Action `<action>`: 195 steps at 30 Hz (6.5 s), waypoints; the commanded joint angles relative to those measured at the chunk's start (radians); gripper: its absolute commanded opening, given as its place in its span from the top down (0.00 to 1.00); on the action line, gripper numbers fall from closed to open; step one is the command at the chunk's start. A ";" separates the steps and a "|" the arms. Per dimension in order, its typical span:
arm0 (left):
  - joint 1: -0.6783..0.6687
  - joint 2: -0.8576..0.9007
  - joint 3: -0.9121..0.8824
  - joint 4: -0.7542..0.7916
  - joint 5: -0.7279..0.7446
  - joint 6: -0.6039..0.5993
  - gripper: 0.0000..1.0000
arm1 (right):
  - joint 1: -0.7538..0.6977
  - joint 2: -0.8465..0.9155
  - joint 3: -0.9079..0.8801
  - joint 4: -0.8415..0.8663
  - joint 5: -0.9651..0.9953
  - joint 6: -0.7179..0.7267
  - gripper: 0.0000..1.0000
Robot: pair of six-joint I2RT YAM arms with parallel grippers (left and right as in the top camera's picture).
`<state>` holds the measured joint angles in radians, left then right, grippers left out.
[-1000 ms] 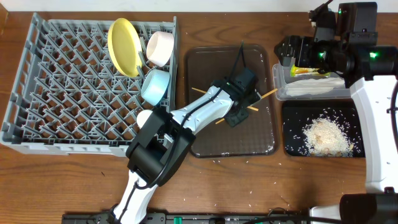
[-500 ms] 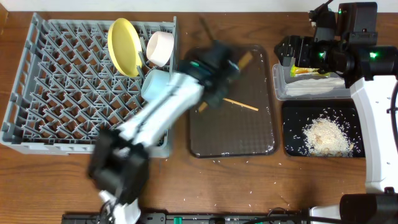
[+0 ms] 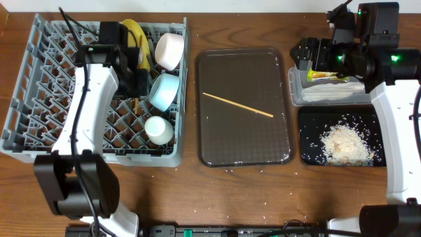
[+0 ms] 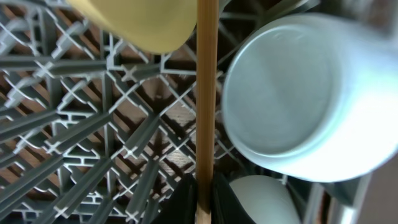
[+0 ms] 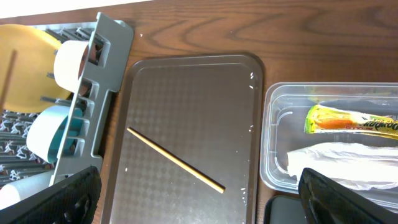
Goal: Sort waste into correct bins and load items into the dishwasher
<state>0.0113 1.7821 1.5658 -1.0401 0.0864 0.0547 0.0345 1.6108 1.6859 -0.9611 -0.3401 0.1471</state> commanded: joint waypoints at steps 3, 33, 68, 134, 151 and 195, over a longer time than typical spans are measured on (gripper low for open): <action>0.007 0.039 -0.013 -0.002 -0.004 -0.008 0.63 | -0.007 -0.009 0.002 -0.001 0.000 -0.014 0.01; -0.574 0.306 0.053 0.373 -0.174 -0.812 0.57 | -0.007 -0.009 0.002 -0.001 0.000 -0.014 0.01; -0.580 0.470 0.039 0.416 -0.154 -1.126 0.81 | -0.007 -0.009 0.002 -0.001 0.000 -0.014 0.01; -0.183 -0.272 0.141 -0.040 -0.249 -0.031 0.29 | -0.007 -0.009 0.002 -0.001 0.000 -0.014 0.01; -0.215 -0.666 0.141 -0.158 -0.135 -0.025 0.13 | -0.007 -0.009 0.002 -0.001 0.000 -0.014 0.01; 0.098 -1.781 -1.506 0.985 -0.105 -0.026 0.05 | -0.007 -0.009 0.002 -0.001 0.000 -0.014 0.01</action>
<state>0.1040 0.0120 0.0887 -0.0624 -0.0280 0.0261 0.0345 1.6108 1.6859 -0.9611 -0.3401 0.1471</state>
